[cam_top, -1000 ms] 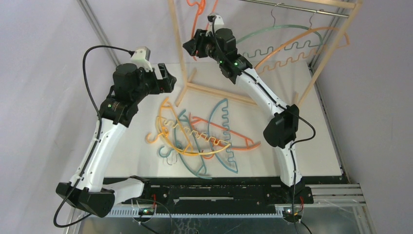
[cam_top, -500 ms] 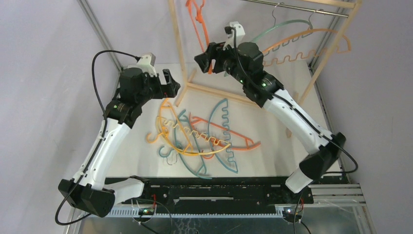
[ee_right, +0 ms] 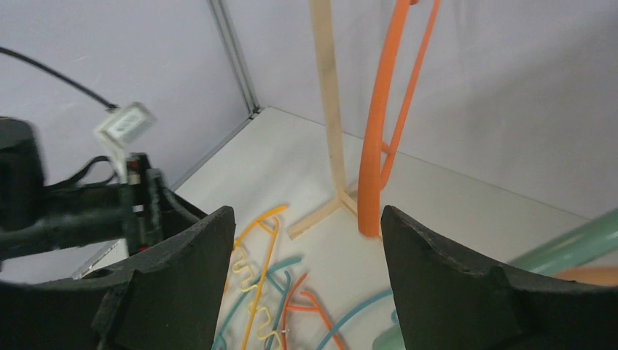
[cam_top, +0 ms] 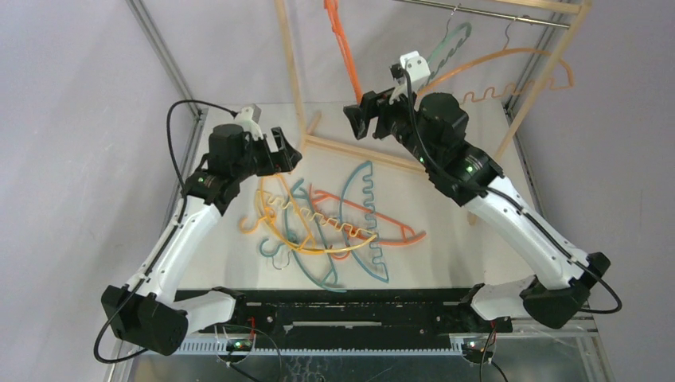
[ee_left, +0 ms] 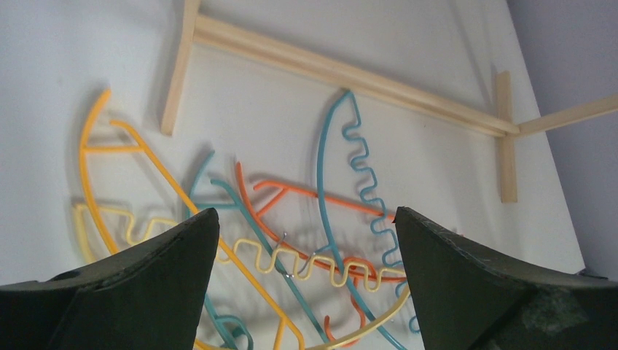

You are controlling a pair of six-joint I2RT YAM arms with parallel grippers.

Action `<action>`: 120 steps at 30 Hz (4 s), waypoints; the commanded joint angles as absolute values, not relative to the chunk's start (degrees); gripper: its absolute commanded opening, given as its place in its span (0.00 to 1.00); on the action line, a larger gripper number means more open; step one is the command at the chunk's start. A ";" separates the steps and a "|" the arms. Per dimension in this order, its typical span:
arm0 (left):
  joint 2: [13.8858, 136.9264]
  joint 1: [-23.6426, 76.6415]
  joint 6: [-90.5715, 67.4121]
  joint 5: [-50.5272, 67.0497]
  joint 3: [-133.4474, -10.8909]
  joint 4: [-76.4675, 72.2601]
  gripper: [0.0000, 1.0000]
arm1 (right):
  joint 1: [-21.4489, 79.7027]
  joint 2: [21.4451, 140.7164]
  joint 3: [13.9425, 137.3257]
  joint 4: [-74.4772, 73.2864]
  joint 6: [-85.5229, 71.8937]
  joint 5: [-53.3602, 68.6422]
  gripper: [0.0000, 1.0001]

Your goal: Organize the hangers

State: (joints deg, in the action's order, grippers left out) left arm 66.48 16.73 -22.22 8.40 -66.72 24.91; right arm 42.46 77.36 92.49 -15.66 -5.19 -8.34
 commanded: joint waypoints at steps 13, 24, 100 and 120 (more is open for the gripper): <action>52.65 16.31 -45.85 2.16 -43.79 28.87 0.82 | 48.06 67.33 84.30 -24.58 0.10 -3.66 0.80; 51.80 16.24 -57.58 -2.15 -31.52 21.27 0.67 | 49.13 69.16 79.11 -27.77 -1.57 6.51 0.79; 60.90 5.25 -44.75 0.87 -38.65 19.22 0.00 | 47.01 81.04 81.53 -33.59 1.20 23.55 0.64; 61.61 6.54 -42.16 8.51 -51.48 23.81 0.00 | 57.72 99.17 99.08 -40.11 3.50 25.67 0.65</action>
